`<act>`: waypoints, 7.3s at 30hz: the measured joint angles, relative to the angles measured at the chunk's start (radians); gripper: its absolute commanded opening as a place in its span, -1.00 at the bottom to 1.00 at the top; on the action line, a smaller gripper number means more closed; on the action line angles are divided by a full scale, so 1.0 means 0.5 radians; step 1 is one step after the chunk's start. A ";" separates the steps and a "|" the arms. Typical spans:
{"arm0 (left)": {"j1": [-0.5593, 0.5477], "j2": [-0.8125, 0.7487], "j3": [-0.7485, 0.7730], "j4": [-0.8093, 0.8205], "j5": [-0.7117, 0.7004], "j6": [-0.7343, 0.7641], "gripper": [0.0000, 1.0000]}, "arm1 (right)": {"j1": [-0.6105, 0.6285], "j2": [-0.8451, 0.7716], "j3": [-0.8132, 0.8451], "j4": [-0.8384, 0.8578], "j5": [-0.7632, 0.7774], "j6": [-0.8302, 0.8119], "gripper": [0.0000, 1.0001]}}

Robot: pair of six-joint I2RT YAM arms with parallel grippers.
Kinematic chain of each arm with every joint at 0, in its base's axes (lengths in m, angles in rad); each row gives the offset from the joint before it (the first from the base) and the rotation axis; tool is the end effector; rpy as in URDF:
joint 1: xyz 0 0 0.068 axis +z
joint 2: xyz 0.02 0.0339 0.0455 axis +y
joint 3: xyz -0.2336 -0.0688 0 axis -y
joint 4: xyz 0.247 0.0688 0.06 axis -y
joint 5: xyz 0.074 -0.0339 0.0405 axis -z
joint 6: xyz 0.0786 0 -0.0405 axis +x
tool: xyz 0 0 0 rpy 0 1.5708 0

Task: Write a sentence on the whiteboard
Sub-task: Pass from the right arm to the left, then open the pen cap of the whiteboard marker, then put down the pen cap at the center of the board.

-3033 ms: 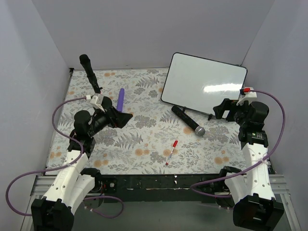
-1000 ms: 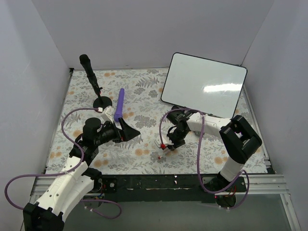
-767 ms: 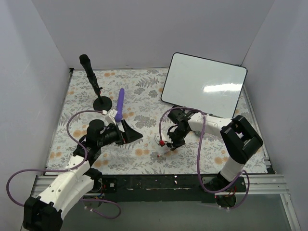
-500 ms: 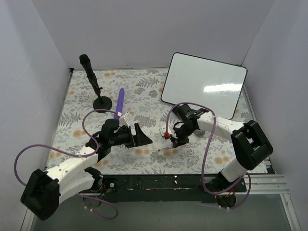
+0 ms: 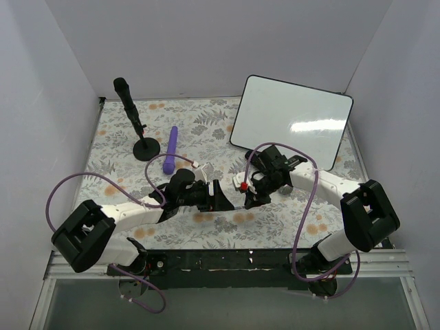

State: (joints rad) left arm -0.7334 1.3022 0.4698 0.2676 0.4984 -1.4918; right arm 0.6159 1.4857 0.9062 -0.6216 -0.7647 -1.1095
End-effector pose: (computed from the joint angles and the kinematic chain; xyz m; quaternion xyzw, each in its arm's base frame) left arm 0.1899 -0.2217 0.1199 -0.2039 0.8328 -0.5146 0.0128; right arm 0.2028 0.2102 0.1393 -0.7373 0.5411 0.3140 0.2550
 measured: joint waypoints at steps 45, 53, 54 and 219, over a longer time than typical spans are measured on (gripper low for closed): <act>-0.189 0.107 0.019 0.479 -0.421 -0.188 -0.28 | -0.117 0.005 -0.011 0.301 -0.282 0.499 -0.96; -0.201 0.108 0.019 0.482 -0.447 -0.189 -0.35 | -0.133 0.017 -0.014 0.328 -0.325 0.566 -0.97; -0.201 0.108 0.019 0.482 -0.451 -0.188 -0.35 | -0.134 0.017 -0.016 0.334 -0.325 0.573 -0.97; 0.101 -1.255 0.159 -0.761 -0.803 0.700 -1.00 | -0.555 -0.172 -0.491 0.477 0.544 0.345 0.06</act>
State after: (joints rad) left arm -0.6827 0.6746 0.5491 -0.1127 0.0967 -1.1416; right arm 0.3382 1.3994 0.6605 -0.3832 -0.4927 -0.9371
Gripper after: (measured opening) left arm 0.141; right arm 0.501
